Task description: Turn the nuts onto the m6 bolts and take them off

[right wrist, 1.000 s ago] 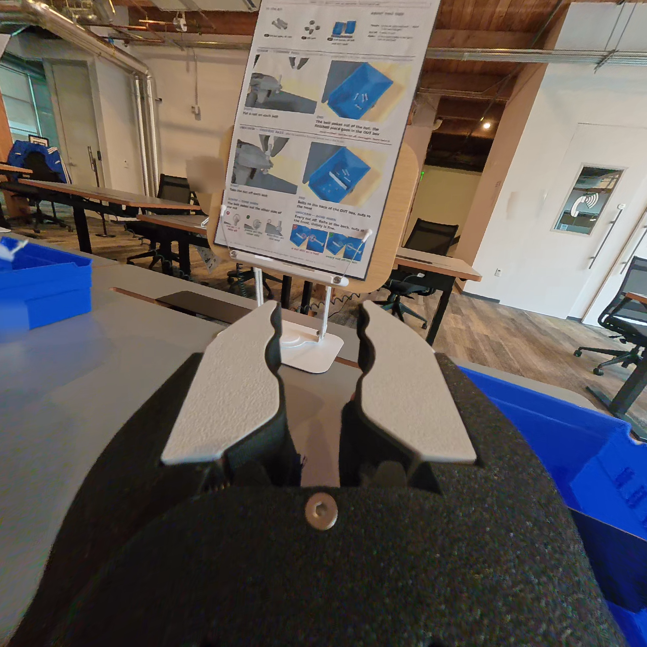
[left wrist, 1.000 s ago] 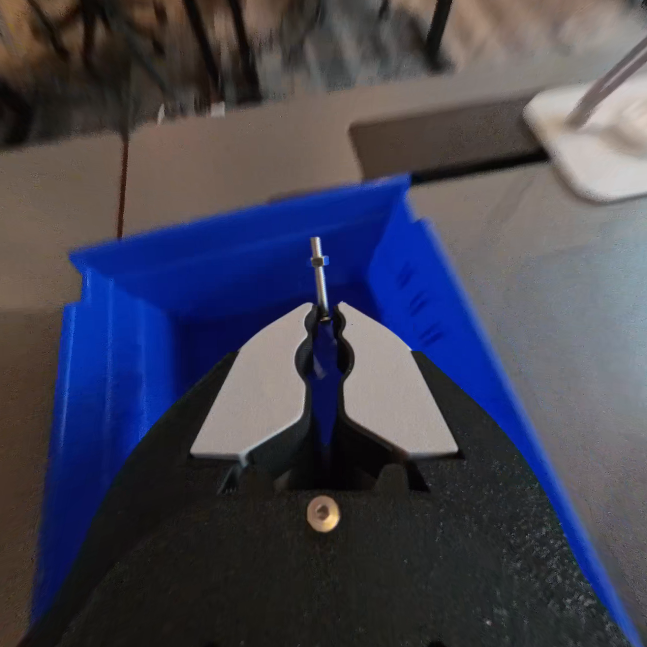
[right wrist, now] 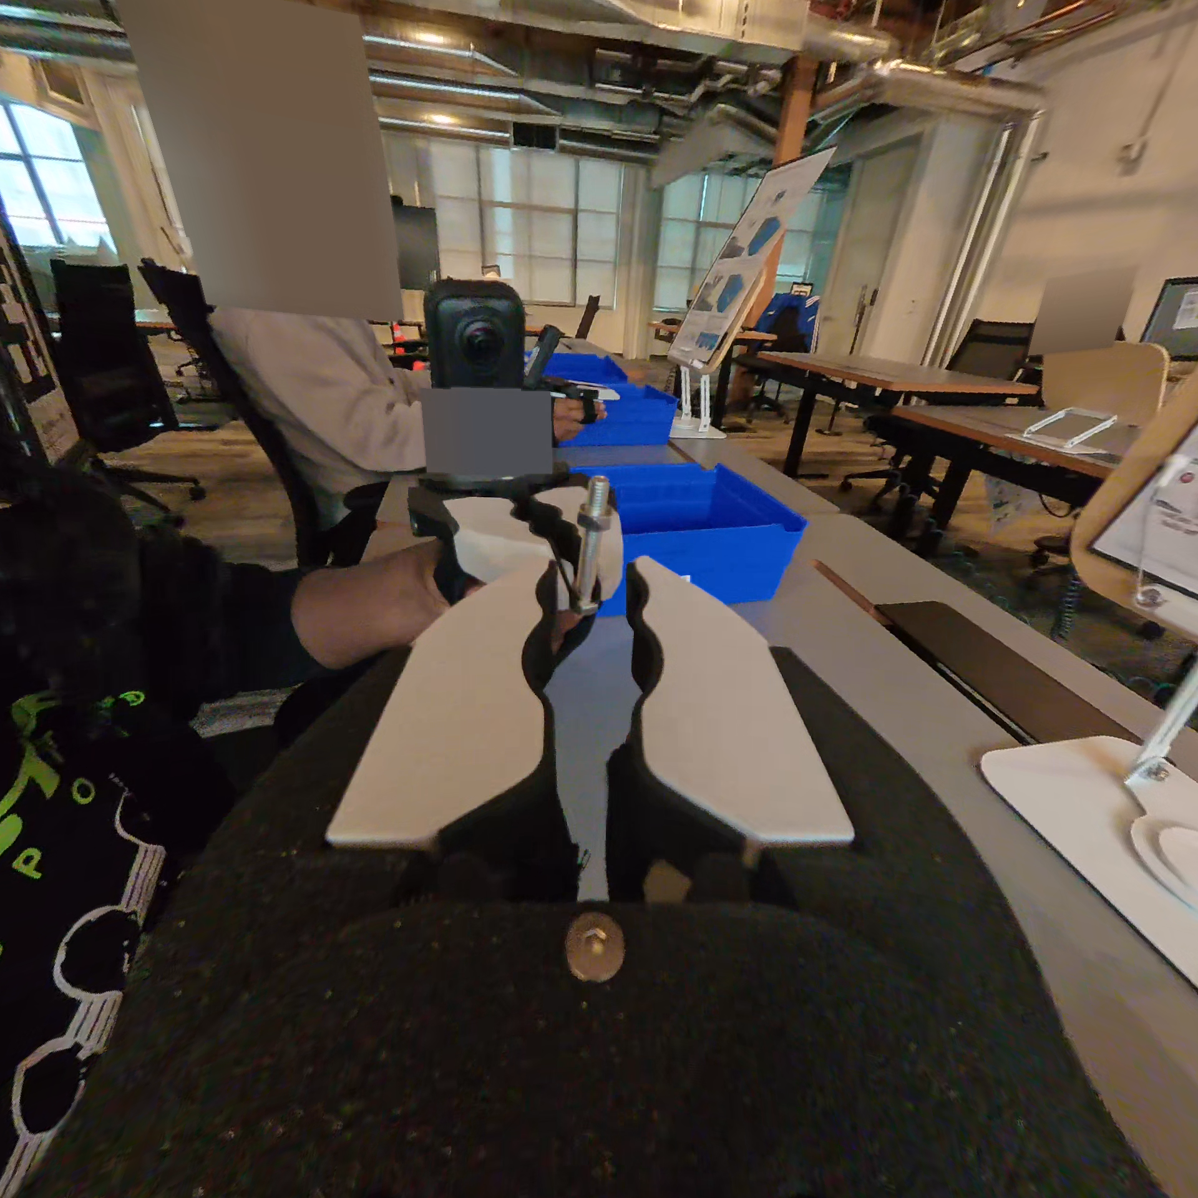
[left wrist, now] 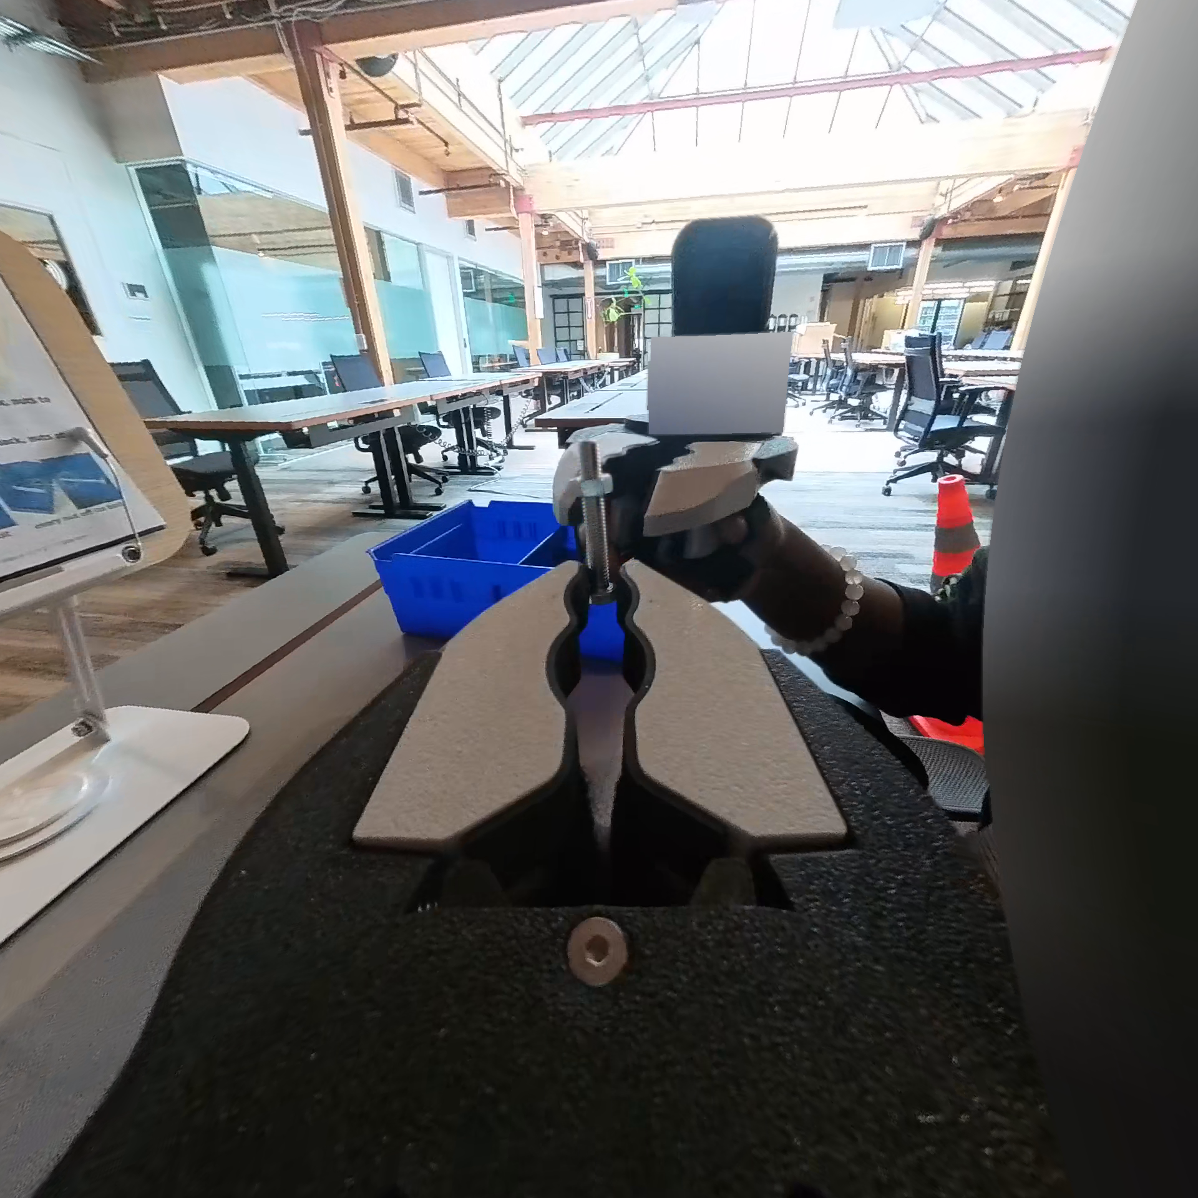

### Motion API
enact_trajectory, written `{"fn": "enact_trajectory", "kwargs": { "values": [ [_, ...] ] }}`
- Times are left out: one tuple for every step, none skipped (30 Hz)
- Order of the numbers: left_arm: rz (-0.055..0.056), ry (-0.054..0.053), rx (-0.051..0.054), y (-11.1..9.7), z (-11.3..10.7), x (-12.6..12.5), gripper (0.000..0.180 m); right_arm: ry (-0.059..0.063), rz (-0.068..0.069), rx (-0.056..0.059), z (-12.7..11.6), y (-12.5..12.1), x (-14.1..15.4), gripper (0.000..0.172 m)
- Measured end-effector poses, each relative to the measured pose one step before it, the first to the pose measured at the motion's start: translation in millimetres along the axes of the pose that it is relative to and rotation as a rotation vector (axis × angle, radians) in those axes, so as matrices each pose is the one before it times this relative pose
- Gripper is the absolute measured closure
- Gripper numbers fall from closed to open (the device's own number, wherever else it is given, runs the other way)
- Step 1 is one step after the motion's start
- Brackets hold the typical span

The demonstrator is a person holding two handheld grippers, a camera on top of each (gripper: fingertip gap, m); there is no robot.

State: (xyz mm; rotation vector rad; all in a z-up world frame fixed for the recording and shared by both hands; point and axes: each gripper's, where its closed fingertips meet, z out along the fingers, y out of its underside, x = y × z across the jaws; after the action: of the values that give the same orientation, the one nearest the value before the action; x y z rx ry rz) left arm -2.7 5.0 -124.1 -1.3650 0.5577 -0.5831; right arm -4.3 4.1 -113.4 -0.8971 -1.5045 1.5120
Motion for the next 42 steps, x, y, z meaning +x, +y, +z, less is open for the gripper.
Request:
{"fn": "enact_trajectory", "kwargs": {
  "values": [
    [-0.0053,0.0075,0.0007,0.65,1.11,1.14,0.174,-0.0055,0.0019,-0.0011,1.66,0.52,-0.59,0.153],
    [-0.0029,0.0051,-0.0030,0.92,0.86,0.78,0.174,-0.0005,0.0024,-0.0007,1.38,0.38,0.44,0.154],
    [-0.0001,0.0020,-0.0044,1.08,0.54,0.52,0.174,-0.0012,0.0010,-0.0010,1.13,0.61,0.44,0.155],
    [0.0004,0.0012,-0.0030,0.76,0.45,0.30,0.174,-0.0044,0.0009,-0.0012,0.89,0.62,0.05,0.156],
    [-0.0011,0.0007,-0.0050,0.92,0.32,0.20,0.174,-0.0045,0.0019,0.0006,0.88,0.39,0.01,0.157],
    [-0.0013,0.0004,-0.0040,0.79,0.33,0.10,0.174,-0.0053,0.0006,0.0005,0.74,0.38,-0.18,0.159],
    [-0.0015,0.0000,-0.0022,0.72,0.16,-0.08,0.174,-0.0064,-0.0021,-0.0010,0.40,0.55,-0.57,0.164],
    [-0.0011,-0.0013,-0.0037,0.95,0.34,-0.42,0.173,-0.0059,-0.0019,-0.0026,0.42,0.77,-0.56,0.166],
    [-0.0014,0.0000,-0.0064,1.31,0.21,-0.29,0.173,-0.0011,-0.0029,-0.0060,0.22,1.30,0.04,0.167],
    [-0.0027,0.0018,-0.0110,1.74,0.40,-0.03,0.173,-0.0003,-0.0050,-0.0098,-0.13,1.68,0.26,0.167],
    [-0.0026,0.0031,-0.0132,1.94,0.60,0.20,0.173,-0.0013,-0.0031,-0.0115,-0.08,1.91,0.08,0.167],
    [0.0011,-0.0016,-0.0099,1.58,0.68,-0.25,0.172,-0.0005,-0.0002,-0.0080,0.14,1.45,0.07,0.167],
    [0.0067,-0.0026,-0.0062,1.36,0.71,-0.15,0.169,0.0049,-0.0012,-0.0047,0.11,0.91,0.72,0.167],
    [0.0042,0.0009,-0.0036,1.00,0.69,0.56,0.165,0.0059,-0.0046,-0.0047,0.07,0.89,0.95,0.167],
    [-0.0009,0.0027,-0.0023,0.63,0.80,0.87,0.161,0.0049,-0.0049,-0.0008,0.04,0.48,0.77,0.167],
    [-0.0006,0.0014,-0.0003,0.36,0.52,0.52,0.159,0.0048,-0.0002,0.0028,-0.06,0.15,0.92,0.167],
    [0.0015,-0.0009,0.0008,0.00,0.19,0.07,0.158,0.0012,0.0034,0.0049,-0.13,-0.18,0.64,0.167],
    [0.0016,-0.0019,0.0007,0.00,-0.10,-0.22,0.157,0.0000,0.0056,0.0065,-0.11,-0.18,0.51,0.167],
    [-0.0011,-0.0016,-0.0006,-0.02,-0.04,-0.27,0.155,0.0010,0.0065,0.0063,0.18,-0.25,0.62,0.167],
    [-0.0045,-0.0074,-0.0108,1.56,0.29,-1.24,0.146,-0.0110,0.0087,0.0123,0.15,-1.16,-1.08,0.167],
    [-0.0025,-0.0113,-0.0238,3.77,0.59,-1.96,0.140,-0.0192,0.0152,0.0151,0.04,-2.26,-2.49,0.167],
    [0.0010,-0.0092,-0.0209,3.94,0.89,-1.83,0.137,-0.0103,0.0119,0.0088,0.08,-1.75,-1.32,0.167],
    [0.0007,-0.0067,-0.0101,2.70,1.06,-1.01,0.137,0.0000,0.0020,0.0085,0.21,-1.52,-0.01,0.167],
    [-0.0009,-0.0032,-0.0058,1.92,1.24,-0.30,0.136,0.0035,-0.0010,0.0023,0.71,-0.37,0.37,0.167],
    [0.0000,0.0029,-0.0042,1.30,1.25,0.77,0.138,0.0017,-0.0031,-0.0032,0.85,0.56,0.12,0.167],
    [0.0030,0.0057,-0.0003,0.19,1.00,1.37,0.142,0.0015,-0.0024,-0.0035,0.72,0.90,0.21,0.167],
    [0.0047,0.0012,0.0026,-0.48,0.47,1.05,0.144,0.0021,0.0000,-0.0052,0.84,1.44,0.46,0.167],
    [0.0060,-0.0009,-0.0010,-0.32,0.35,0.67,0.144,0.0037,0.0003,-0.0076,0.75,1.95,0.91,0.167],
    [0.0071,-0.0012,-0.0054,0.35,0.11,0.48,0.144,0.0028,0.0001,-0.0050,0.63,1.60,0.76,0.167],
    [0.0059,-0.0028,-0.0057,0.58,0.17,0.17,0.143,-0.0017,0.0039,0.0001,0.60,0.72,0.03,0.167],
    [0.0038,-0.0014,-0.0027,0.31,0.05,0.27,0.143,-0.0027,0.0056,0.0021,0.40,0.05,-0.17,0.167],
    [0.0008,0.0002,0.0021,-0.27,-0.08,0.17,0.144,-0.0012,0.0001,0.0010,0.21,-0.13,-0.21,0.167],
    [-0.0014,0.0006,0.0037,-0.35,-0.15,0.01,0.146,-0.0007,-0.0029,0.0005,0.22,-0.16,-0.24,0.167],
    [-0.0013,-0.0001,0.0025,-0.20,-0.09,-0.22,0.148,-0.0038,0.0011,0.0024,0.30,-0.40,-0.61,0.167],
    [-0.0011,-0.0002,0.0012,0.06,-0.02,-0.37,0.150,-0.0076,0.0043,0.0025,0.39,-0.21,-1.07,0.167],
    [-0.0014,0.0003,0.0011,0.18,-0.04,-0.15,0.153,-0.0007,0.0042,0.0013,0.47,0.05,-0.06,0.167],
    [-0.0018,-0.0015,0.0014,0.03,-0.02,-0.35,0.155,0.0058,0.0004,-0.0002,0.34,0.23,0.69,0.167],
    [-0.0004,-0.0044,0.0011,0.07,-0.06,-0.55,0.156,0.0043,-0.0010,-0.0010,0.37,0.25,0.42,0.167],
    [0.0030,-0.0034,0.0004,0.03,-0.06,-0.30,0.158,0.0016,-0.0002,0.0008,0.33,-0.09,-0.09,0.167],
    [0.0037,-0.0028,-0.0016,0.18,0.06,-0.12,0.158,-0.0002,0.0009,0.0020,0.29,-0.36,-0.35,0.167],
    [0.0037,-0.0037,-0.0015,0.06,0.07,-0.24,0.160,-0.0021,-0.0009,-0.0002,0.26,-0.06,-0.51,0.167],
    [0.0030,-0.0026,0.0007,-0.21,-0.06,-0.08,0.162,-0.0009,-0.0034,-0.0016,0.08,0.11,-0.45,0.167]
  ]
}}
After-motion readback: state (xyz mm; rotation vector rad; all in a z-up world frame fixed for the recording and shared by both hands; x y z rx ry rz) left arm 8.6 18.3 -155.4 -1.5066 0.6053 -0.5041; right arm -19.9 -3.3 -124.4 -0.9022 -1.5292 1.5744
